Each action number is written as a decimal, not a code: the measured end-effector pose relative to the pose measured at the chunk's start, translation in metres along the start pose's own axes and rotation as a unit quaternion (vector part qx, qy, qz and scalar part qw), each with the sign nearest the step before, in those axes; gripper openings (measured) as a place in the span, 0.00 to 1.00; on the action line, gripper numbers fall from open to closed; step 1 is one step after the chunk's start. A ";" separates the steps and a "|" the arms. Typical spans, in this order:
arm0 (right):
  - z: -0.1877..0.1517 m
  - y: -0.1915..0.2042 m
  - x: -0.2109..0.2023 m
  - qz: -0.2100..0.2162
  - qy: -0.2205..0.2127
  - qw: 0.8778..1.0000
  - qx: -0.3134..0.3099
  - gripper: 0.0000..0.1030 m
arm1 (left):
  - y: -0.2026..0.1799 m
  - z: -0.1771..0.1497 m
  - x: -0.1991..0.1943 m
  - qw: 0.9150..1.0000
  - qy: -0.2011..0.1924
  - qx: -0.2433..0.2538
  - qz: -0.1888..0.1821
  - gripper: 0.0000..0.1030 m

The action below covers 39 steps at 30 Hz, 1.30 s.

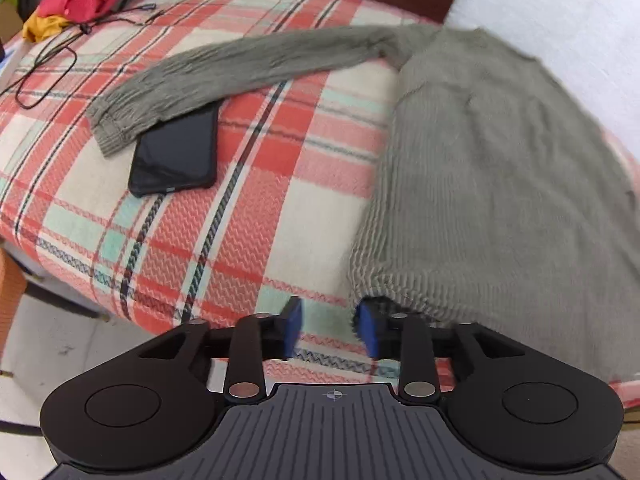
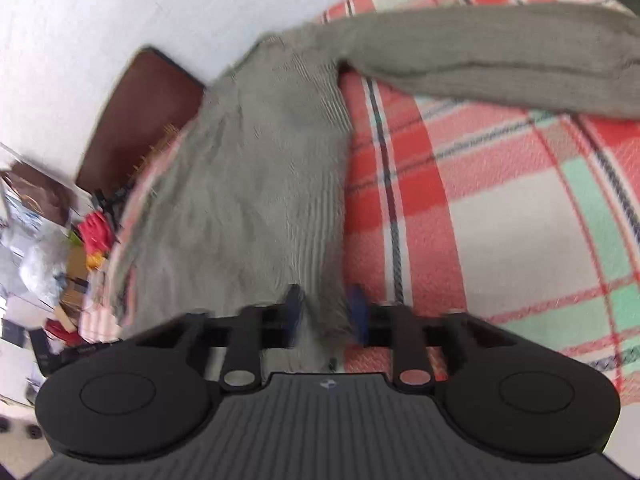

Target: Fold clothes

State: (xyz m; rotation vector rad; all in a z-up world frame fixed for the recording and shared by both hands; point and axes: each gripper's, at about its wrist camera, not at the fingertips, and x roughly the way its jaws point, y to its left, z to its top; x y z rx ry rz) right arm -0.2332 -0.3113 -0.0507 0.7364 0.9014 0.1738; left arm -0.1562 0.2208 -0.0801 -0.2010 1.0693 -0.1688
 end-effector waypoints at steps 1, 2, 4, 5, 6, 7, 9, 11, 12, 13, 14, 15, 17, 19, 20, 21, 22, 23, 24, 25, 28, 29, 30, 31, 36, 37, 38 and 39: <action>0.006 0.001 -0.008 0.009 -0.020 1.000 0.000 0.62 | 0.001 0.004 -0.009 1.000 -0.019 -0.005 -0.023 0.61; 0.013 0.002 -0.014 0.020 -0.035 0.999 -0.001 0.62 | 0.003 0.008 -0.019 0.998 -0.037 -0.009 -0.047 0.63; 0.028 0.003 -0.017 0.036 -0.059 0.998 0.003 0.62 | -0.003 0.023 -0.023 0.996 -0.068 -0.010 -0.055 0.73; 0.036 0.004 -0.015 0.043 -0.070 0.997 0.007 0.62 | -0.007 0.031 -0.022 0.995 -0.082 -0.009 -0.051 0.80; 0.045 0.004 -0.012 0.048 -0.080 0.996 0.011 0.62 | -0.012 0.040 -0.021 0.994 -0.096 -0.008 -0.046 0.83; 0.052 0.005 -0.004 0.050 -0.084 0.995 0.013 0.62 | -0.018 0.049 -0.015 0.994 -0.103 -0.002 -0.037 0.83; 0.064 0.003 0.021 0.047 -0.087 0.995 0.024 0.62 | -0.033 0.068 0.012 0.995 -0.093 0.022 -0.008 0.82; 0.077 -0.004 0.050 0.043 -0.086 0.994 0.048 0.62 | -0.046 0.083 0.041 0.997 -0.073 0.038 0.004 0.82; 0.083 -0.009 0.063 0.041 -0.088 0.993 0.063 0.61 | -0.051 0.091 0.052 0.997 -0.066 0.045 0.008 0.82; 0.089 -0.014 0.075 0.037 -0.091 0.992 0.080 0.60 | -0.055 0.097 0.059 0.996 -0.065 0.052 0.011 0.82; 0.094 -0.020 0.085 0.034 -0.092 0.990 0.097 0.60 | -0.059 0.104 0.066 0.996 -0.065 0.059 0.014 0.82; 0.097 -0.023 0.094 0.032 -0.087 0.990 0.107 0.60 | -0.061 0.110 0.071 0.996 -0.066 0.064 0.020 0.82; 0.104 -0.027 0.110 0.030 -0.078 0.989 0.124 0.60 | -0.056 0.123 0.077 0.995 -0.072 0.050 0.037 0.82; 0.107 -0.026 0.120 0.033 -0.067 0.990 0.121 0.60 | -0.047 0.136 0.082 0.995 -0.075 0.029 0.051 0.83; 0.108 -0.025 0.124 0.032 -0.064 0.990 0.119 0.60 | -0.042 0.143 0.085 0.995 -0.077 0.019 0.059 0.83; 0.110 -0.025 0.128 0.028 -0.063 0.991 0.119 0.60 | -0.038 0.150 0.088 0.995 -0.079 0.009 0.066 0.83; 0.113 -0.025 0.131 0.023 -0.063 0.990 0.122 0.60 | -0.034 0.157 0.091 0.994 -0.081 -0.002 0.073 0.83; 0.114 -0.025 0.134 0.021 -0.061 0.990 0.126 0.60 | -0.029 0.164 0.094 0.993 -0.083 -0.012 0.081 0.82; 0.114 -0.024 0.137 0.022 -0.058 0.990 0.127 0.60 | -0.026 0.171 0.096 0.992 -0.086 -0.019 0.086 0.82; 0.114 -0.023 0.140 0.024 -0.055 0.990 0.129 0.60 | -0.025 0.178 0.097 0.992 -0.093 -0.019 0.089 0.82; 0.115 -0.015 0.142 0.015 -0.046 0.993 0.112 0.60 | -0.030 0.200 0.096 0.989 -0.111 0.001 0.093 0.82; 0.115 -0.012 0.141 0.009 -0.045 0.993 0.104 0.60 | -0.031 0.209 0.096 0.989 -0.115 0.009 0.095 0.83; 0.115 -0.010 0.139 0.005 -0.045 0.994 0.100 0.60 | -0.031 0.217 0.096 0.989 -0.116 0.013 0.095 0.83; 0.115 -0.008 0.138 0.003 -0.044 0.994 0.096 0.60 | -0.032 0.226 0.098 0.990 -0.111 0.012 0.091 0.83; 0.113 -0.002 0.139 -0.007 -0.036 0.995 0.094 0.61 | -0.034 0.263 0.134 0.992 -0.070 0.047 0.094 0.82; 0.112 -0.001 0.140 -0.008 -0.034 0.995 0.095 0.61 | -0.034 0.267 0.143 0.991 -0.066 0.060 0.101 0.81; 0.110 0.000 0.140 -0.010 -0.033 0.995 0.096 0.61 | -0.034 0.270 0.152 0.990 -0.057 0.072 0.104 0.79; 0.109 0.001 0.139 -0.011 -0.031 0.995 0.097 0.61 | -0.034 0.272 0.161 0.991 -0.041 0.083 0.100 0.77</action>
